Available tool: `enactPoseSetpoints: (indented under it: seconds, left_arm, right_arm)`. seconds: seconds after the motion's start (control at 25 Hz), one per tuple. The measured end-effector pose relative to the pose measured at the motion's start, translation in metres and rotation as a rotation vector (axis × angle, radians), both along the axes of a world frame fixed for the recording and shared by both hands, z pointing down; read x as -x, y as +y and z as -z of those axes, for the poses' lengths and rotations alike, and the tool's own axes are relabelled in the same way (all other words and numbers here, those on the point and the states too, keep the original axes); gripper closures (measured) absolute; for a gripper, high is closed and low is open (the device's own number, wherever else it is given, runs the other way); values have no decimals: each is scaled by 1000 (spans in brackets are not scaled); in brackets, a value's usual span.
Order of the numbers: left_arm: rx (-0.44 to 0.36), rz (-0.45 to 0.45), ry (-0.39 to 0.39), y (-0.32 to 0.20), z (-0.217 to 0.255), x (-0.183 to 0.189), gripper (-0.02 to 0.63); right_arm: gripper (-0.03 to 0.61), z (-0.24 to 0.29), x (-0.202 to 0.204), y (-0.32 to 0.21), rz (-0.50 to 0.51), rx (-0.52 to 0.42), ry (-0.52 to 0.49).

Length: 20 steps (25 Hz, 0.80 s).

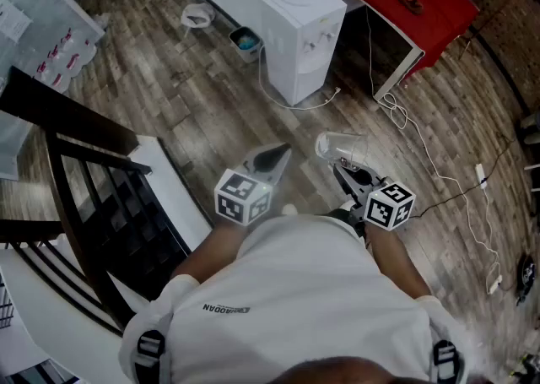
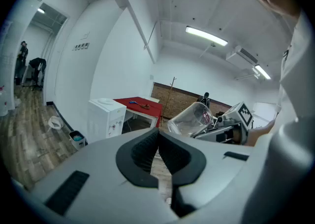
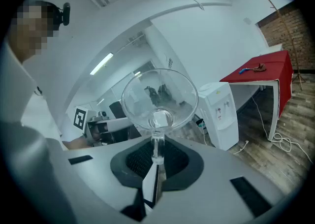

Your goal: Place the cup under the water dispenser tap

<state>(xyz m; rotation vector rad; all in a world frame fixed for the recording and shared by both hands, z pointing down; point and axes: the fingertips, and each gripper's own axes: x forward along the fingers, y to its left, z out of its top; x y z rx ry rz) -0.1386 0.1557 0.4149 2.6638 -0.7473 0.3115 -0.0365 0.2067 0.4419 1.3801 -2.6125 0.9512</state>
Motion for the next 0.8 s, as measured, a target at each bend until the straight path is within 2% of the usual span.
enactPoseSetpoints:
  seconds: [0.32, 0.56, 0.8]
  left_arm:
    - [0, 10, 6, -5, 0, 3, 617]
    - [7, 19, 6, -3, -1, 2, 617]
    - [18, 21, -3, 2, -8, 6, 617]
  right_arm:
    - [538, 1, 1, -4, 4, -3, 26]
    - [538, 8, 2, -4, 23, -1, -73]
    - [538, 5, 7, -5, 27, 13, -111]
